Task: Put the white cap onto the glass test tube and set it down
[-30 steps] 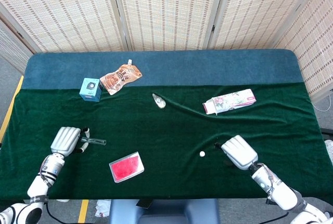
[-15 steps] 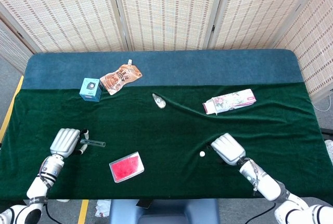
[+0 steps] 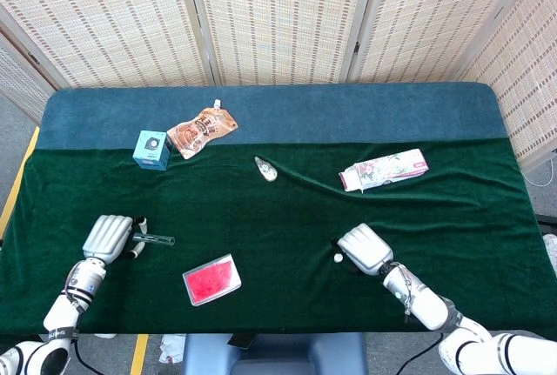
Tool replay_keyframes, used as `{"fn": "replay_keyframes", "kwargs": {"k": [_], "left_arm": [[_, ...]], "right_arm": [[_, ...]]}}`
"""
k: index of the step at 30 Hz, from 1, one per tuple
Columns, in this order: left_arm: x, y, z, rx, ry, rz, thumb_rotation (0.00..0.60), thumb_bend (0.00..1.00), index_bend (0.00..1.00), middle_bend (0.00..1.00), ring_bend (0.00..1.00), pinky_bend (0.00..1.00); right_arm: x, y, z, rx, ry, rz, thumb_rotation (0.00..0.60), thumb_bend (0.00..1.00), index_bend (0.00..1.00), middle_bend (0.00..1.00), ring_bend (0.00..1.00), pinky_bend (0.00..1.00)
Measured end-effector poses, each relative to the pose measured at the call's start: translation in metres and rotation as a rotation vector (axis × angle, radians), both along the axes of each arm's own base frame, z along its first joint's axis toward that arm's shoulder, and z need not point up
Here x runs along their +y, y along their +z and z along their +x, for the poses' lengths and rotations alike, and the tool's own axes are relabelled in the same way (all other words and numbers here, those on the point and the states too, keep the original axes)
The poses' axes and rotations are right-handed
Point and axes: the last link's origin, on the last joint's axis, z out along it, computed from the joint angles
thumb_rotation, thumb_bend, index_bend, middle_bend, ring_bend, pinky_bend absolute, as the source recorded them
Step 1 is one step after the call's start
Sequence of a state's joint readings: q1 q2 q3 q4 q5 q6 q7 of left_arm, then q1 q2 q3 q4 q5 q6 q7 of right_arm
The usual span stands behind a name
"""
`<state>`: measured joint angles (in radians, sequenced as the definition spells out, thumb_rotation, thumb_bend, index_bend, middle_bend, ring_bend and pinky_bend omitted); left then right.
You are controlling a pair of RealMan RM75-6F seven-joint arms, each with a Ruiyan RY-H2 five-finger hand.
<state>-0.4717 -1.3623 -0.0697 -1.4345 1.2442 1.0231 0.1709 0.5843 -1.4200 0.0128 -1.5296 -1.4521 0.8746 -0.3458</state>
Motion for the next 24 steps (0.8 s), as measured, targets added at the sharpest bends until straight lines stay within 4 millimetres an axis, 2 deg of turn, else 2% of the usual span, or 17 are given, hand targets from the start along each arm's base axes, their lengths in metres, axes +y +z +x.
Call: {"fn": "replay_keyframes", "kwargs": {"k": [9,24], "left_arm": [[0.001,-0.002,-0.003,0.001,0.005,-0.009,0.6,0.51,0.66,0.92,0.82,0.8],[0.001,-0.003,-0.005,0.002,0.011,-0.012,0.6,0.53,0.66,0.92,0.82,0.8]], "right_arm": [[-0.002,-0.007,0.005,0.005,0.008,0.007,0.6,0.35,0.47,1.0,1.0,1.0],[-0.004,-0.012,0.005,0.02,-0.001,0.014,0.6,0.39,0.49,1.0,1.0,1.0]]}}
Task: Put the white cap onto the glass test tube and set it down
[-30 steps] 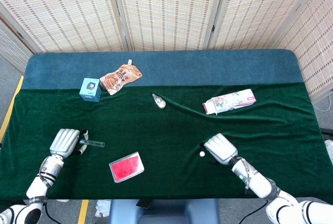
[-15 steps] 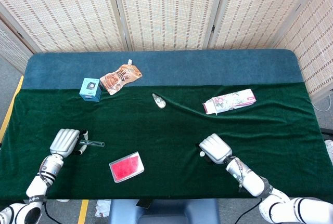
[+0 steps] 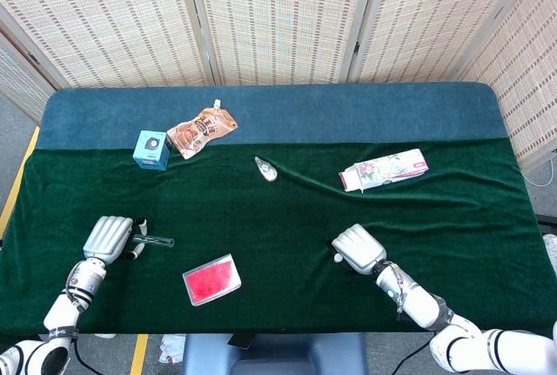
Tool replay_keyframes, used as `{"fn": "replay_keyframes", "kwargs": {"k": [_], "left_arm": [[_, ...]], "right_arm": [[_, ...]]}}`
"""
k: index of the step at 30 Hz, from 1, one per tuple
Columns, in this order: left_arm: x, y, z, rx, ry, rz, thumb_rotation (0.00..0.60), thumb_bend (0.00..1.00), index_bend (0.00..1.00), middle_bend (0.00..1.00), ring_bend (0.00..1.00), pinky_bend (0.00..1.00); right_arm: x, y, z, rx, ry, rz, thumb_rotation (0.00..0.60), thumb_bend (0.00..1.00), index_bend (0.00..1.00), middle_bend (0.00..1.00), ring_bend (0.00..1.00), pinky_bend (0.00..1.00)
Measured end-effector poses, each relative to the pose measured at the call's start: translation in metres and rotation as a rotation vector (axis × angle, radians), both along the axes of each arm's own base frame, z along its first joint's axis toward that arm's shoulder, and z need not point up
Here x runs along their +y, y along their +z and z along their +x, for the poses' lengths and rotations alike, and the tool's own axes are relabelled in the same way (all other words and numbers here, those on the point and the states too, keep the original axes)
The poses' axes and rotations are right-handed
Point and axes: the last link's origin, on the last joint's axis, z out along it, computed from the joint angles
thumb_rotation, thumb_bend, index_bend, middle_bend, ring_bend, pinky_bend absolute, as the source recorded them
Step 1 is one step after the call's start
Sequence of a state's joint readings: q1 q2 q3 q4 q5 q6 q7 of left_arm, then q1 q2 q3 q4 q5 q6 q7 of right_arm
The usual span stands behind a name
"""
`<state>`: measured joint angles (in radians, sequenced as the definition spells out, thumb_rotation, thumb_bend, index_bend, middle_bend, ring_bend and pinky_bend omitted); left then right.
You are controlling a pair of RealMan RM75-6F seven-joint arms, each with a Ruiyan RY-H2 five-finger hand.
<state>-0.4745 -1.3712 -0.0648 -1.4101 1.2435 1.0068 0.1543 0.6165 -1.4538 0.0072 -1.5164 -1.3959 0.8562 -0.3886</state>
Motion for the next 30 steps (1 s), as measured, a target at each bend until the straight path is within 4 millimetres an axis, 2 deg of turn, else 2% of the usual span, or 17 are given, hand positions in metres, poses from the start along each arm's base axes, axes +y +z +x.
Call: {"fn": "replay_keyframes", "kwargs": {"k": [11,16,22,30], "left_arm": [[0.0,0.0,-0.001,0.0,0.004,0.0,0.6,0.56,0.66,0.92,0.82,0.8],[0.001,0.001,0.004,-0.036,0.001,0.008,0.6,0.57,0.66,0.92,0.82,0.8],[0.006,0.004,0.024,-0.132,-0.021,-0.006,0.6,0.58,0.66,0.92,0.82,0.8],[0.018,-0.001,0.063,-0.314,-0.032,-0.071,0.6,0.6,0.67,0.92,0.82,0.8]], "right_arm": [[0.001,-0.001,0.002,0.0,-0.003,0.006,0.6,0.45,0.6,1.0,1.0,1.0],[0.001,0.007,0.011,-0.055,-0.015,-0.002,0.6,0.49,0.65,1.0,1.0,1.0],[-0.004,0.039,0.034,-0.185,-0.026,-0.032,0.6,0.49,0.67,1.0,1.0,1.0],[-0.018,0.099,0.082,-0.405,-0.001,-0.098,0.6,0.5,0.69,1.0,1.0,1.0]]}}
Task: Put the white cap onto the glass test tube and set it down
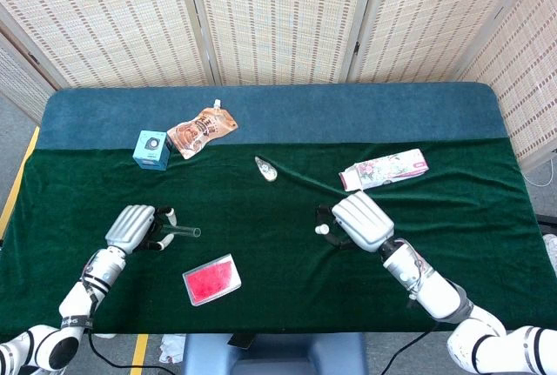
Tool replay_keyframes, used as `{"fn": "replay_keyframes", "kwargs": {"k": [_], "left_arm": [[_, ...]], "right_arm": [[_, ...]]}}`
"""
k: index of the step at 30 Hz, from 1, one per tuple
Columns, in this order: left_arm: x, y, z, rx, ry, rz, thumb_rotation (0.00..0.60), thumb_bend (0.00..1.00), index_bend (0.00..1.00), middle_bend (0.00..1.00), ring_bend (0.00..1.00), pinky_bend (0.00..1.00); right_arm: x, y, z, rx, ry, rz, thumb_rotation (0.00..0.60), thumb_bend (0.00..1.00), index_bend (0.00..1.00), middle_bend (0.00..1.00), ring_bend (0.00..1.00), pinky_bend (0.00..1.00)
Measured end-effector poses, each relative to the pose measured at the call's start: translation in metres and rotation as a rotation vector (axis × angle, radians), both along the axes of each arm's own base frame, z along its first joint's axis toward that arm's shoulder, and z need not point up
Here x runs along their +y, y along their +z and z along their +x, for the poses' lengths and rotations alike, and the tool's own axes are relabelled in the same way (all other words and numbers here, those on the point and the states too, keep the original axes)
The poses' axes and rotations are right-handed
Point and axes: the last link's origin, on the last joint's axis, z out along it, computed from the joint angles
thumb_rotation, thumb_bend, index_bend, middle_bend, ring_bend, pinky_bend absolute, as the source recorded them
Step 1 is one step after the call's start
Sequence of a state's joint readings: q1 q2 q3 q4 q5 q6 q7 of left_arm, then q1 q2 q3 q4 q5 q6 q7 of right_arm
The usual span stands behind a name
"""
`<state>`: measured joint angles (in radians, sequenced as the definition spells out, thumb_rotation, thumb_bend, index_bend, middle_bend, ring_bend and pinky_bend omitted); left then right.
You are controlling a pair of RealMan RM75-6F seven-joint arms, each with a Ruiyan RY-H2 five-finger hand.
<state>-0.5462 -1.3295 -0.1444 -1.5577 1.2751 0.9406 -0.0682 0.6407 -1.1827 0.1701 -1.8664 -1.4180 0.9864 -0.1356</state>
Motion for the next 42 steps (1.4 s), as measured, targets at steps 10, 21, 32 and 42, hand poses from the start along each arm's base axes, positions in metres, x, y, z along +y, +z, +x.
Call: {"fn": "replay_keyframes", "kwargs": {"k": [10,21,32,42], "left_arm": [[0.008,-0.017,0.043,-0.117,-0.027,-0.092,0.6,0.62,0.67,0.92,0.82,0.8],[0.007,-0.024,0.072,-0.252,0.008,-0.192,0.6,0.63,0.68,0.92,0.82,0.8],[0.005,-0.028,0.083,-0.287,-0.003,-0.208,0.6,0.63,0.68,0.92,0.82,0.8],[0.002,-0.028,0.087,-0.296,-0.006,-0.209,0.6,0.63,0.68,0.92,0.82,0.8]], "right_arm": [[-0.003,0.007,0.036,-0.111,0.073,0.011,0.6,0.51,0.7,1.0,1.0,1.0],[-0.002,-0.015,0.075,-0.094,0.173,0.042,0.6,0.52,0.7,1.0,1.0,1.0],[-0.002,-0.034,0.092,-0.082,0.197,0.057,0.6,0.52,0.7,1.0,1.0,1.0],[-0.003,-0.043,0.105,-0.063,0.218,0.057,0.6,0.52,0.7,1.0,1.0,1.0]]}}
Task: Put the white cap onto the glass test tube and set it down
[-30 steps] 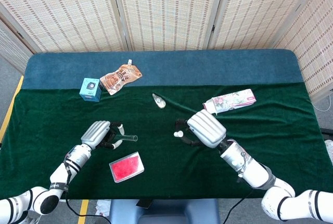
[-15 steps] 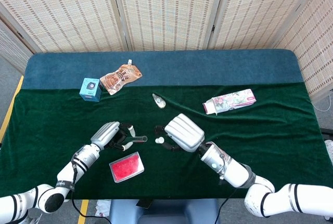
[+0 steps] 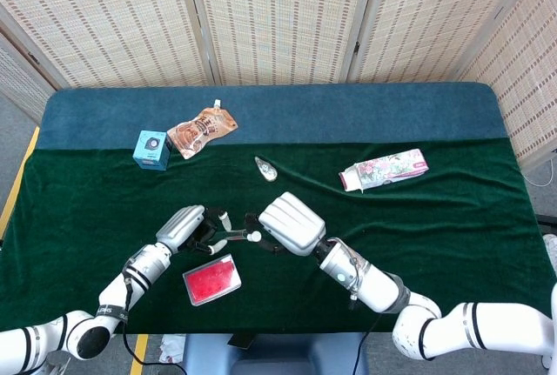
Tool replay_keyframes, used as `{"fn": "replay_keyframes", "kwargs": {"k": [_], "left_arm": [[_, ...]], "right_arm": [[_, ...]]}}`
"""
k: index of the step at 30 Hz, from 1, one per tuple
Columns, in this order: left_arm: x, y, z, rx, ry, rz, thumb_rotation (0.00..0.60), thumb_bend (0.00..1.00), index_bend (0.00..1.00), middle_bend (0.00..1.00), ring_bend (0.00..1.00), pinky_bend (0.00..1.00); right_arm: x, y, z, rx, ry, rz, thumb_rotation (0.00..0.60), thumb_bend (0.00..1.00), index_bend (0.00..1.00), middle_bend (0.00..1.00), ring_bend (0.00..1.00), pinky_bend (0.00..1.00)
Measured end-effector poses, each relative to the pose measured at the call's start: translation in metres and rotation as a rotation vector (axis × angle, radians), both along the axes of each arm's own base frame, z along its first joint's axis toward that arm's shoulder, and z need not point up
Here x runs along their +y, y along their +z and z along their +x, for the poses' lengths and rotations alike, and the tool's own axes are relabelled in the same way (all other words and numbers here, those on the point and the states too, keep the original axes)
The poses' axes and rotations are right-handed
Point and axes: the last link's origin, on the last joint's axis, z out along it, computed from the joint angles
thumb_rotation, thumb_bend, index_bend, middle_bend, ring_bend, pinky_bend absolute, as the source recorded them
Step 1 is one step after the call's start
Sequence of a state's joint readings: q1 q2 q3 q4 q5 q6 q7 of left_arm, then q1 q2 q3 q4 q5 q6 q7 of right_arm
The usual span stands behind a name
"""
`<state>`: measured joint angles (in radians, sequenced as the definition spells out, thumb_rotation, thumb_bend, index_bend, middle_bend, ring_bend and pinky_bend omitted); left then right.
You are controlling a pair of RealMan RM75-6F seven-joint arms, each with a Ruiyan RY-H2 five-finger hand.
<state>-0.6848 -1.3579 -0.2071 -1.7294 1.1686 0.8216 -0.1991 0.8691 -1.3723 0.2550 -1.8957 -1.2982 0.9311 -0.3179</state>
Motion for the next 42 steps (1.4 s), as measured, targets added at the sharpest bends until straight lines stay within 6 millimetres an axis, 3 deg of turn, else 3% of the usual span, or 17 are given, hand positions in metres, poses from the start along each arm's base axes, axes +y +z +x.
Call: {"fn": "replay_keyframes", "kwargs": {"k": [42], "left_arm": [[-0.001,-0.005,0.0,0.011,0.015,-0.016,0.6,0.64,0.69,0.92,0.82,0.8]], "right_arm": [[-0.005,-0.012,0.005,0.03,-0.004,-0.006,0.6,0.52,0.7,1.0,1.0,1.0]]}}
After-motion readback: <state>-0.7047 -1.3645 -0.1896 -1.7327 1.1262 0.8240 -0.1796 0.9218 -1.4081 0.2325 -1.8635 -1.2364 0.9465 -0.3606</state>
